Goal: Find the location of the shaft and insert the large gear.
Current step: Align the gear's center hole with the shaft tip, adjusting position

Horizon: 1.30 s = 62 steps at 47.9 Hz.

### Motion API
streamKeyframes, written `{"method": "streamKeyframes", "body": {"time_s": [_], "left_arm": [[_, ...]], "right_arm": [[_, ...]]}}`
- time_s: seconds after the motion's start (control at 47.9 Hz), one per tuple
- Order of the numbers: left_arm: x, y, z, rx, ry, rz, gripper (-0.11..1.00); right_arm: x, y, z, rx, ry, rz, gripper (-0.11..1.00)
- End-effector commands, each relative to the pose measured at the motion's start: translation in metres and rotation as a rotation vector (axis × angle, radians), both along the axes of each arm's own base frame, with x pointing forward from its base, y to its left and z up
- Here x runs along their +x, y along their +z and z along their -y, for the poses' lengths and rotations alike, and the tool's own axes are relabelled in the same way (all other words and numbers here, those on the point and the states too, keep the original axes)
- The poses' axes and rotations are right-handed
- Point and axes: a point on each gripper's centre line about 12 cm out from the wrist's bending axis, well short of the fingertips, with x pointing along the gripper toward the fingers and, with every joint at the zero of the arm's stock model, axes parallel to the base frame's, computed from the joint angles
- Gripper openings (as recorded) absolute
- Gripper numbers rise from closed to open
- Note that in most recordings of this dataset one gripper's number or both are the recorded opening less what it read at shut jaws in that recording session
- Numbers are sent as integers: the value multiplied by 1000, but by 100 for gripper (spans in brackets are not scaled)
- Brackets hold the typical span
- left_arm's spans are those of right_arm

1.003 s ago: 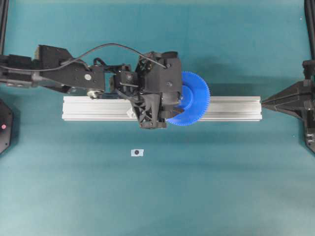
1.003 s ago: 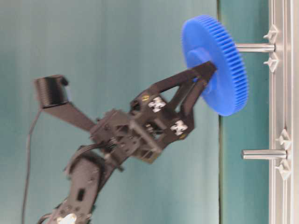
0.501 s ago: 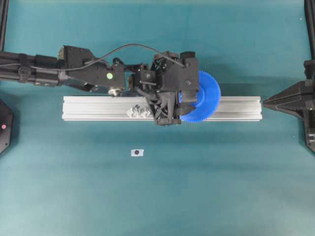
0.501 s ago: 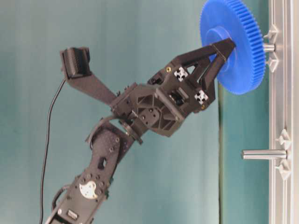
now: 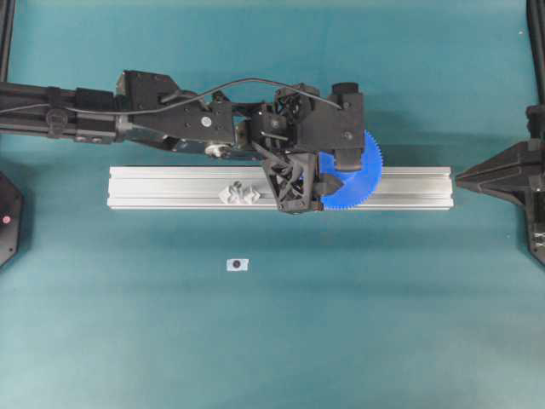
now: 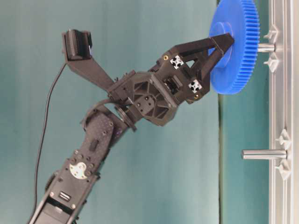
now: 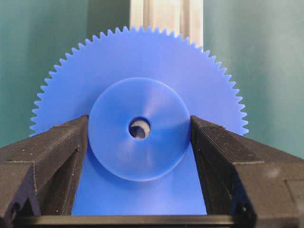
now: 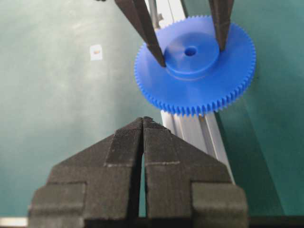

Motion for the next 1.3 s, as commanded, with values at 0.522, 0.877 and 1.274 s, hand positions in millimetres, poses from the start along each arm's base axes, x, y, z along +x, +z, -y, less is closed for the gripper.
{"method": "streamKeyframes", "body": {"time_s": [0.522,0.877,1.274], "left_arm": [[4,15,22,-83,19,-10,72],[0,11,-2,-82,65,-28,72],[-6,1,-22,-76,100,-51,72]], "right_arm": [[2,1,0,6,-6,20,1],[2,2,1,6,-7,22,1],[2,2,1,5,-7,23,1]]}}
